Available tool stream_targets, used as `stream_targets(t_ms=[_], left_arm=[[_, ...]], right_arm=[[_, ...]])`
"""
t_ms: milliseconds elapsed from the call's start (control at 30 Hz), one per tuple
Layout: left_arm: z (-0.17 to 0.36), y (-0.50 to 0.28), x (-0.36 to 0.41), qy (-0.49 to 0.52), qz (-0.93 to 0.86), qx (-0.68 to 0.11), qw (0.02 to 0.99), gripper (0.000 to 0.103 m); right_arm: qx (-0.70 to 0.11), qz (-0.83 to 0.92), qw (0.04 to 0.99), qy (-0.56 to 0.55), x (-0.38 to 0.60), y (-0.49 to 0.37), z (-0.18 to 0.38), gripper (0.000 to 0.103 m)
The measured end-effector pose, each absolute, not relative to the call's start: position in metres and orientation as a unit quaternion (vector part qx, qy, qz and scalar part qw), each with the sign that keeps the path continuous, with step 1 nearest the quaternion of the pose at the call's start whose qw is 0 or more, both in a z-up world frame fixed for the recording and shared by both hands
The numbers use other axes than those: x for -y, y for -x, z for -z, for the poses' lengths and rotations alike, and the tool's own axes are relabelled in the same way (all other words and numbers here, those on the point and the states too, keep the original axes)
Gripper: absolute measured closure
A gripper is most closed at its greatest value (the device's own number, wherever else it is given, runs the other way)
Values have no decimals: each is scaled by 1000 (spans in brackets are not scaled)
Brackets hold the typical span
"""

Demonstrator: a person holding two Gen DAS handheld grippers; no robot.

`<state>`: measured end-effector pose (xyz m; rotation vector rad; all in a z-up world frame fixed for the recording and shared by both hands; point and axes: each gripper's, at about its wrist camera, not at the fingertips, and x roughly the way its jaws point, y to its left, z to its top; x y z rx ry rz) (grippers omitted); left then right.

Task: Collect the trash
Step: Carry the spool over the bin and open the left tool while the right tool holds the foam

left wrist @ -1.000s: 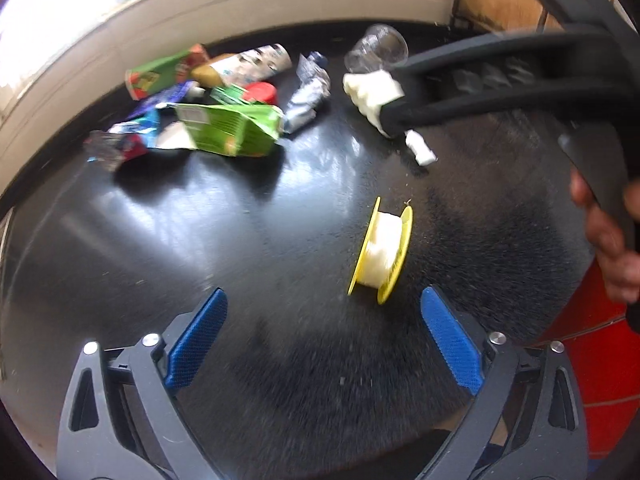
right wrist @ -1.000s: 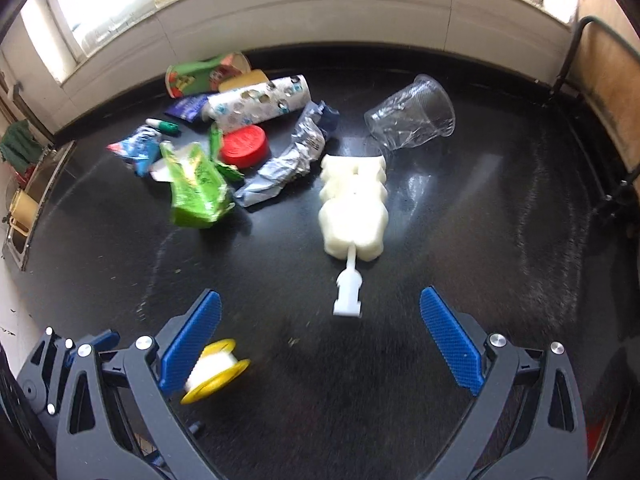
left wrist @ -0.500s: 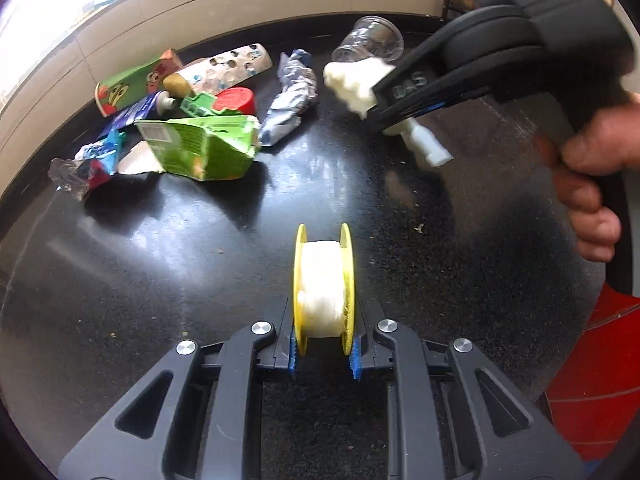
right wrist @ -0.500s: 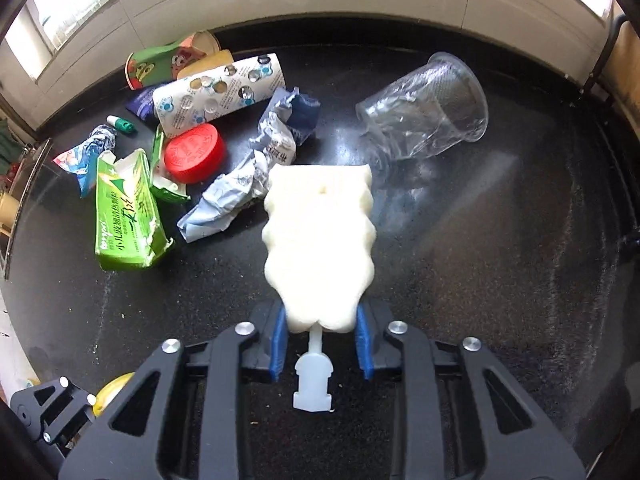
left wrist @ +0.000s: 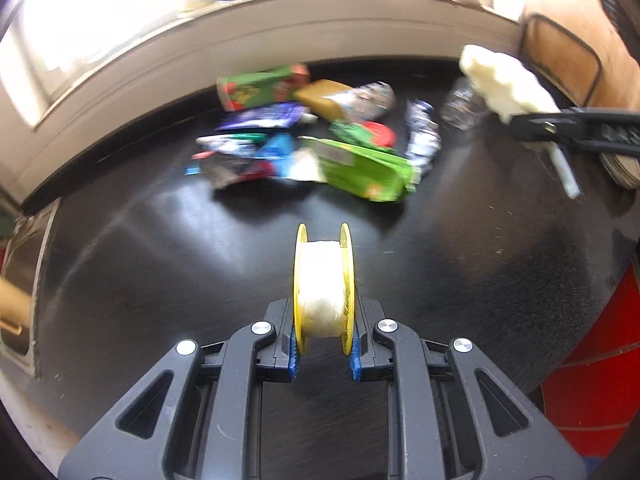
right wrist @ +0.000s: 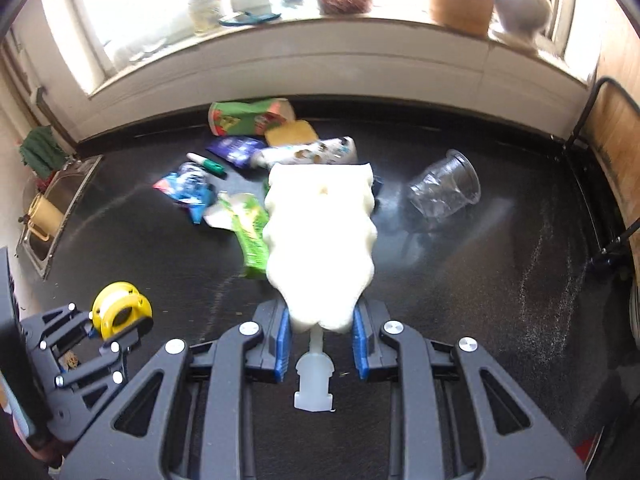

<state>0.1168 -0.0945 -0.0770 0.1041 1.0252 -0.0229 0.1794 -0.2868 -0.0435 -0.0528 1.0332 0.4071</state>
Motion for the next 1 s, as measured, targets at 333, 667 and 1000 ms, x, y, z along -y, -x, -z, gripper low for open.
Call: stream_targets(t_ms=[333, 667, 1000], left_arm=[[47, -48, -15, 3, -108, -475, 873, 86], [72, 103, -137, 117, -281, -486, 819, 85], [168, 216, -204, 234, -366, -509, 743, 85]], right_arm=[[-467, -329, 818, 66, 155, -125, 14, 78], [-490, -524, 682, 142, -41, -20, 42, 78], [-531, -600, 554, 228, -172, 91, 108, 78]])
